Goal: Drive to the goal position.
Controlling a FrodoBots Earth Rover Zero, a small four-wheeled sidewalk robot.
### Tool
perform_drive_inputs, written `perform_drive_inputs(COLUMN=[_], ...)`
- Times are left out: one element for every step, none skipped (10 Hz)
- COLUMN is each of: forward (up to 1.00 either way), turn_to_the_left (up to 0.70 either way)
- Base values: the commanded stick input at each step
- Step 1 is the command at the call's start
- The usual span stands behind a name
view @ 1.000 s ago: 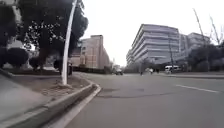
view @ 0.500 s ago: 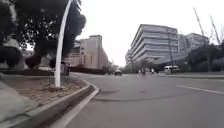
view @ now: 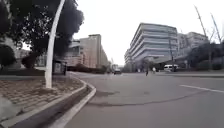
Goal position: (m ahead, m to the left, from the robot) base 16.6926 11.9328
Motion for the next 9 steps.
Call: perform_drive_inputs(forward=[0.7, 0.7, 0.7, 0.7, 0.7, 0.7, 0.7, 0.7, 0.7], turn_to_the_left=[0.0, 0.08, 0.14, 0.14, 0.14, 0.14, 0.14, 0.14, 0.14])
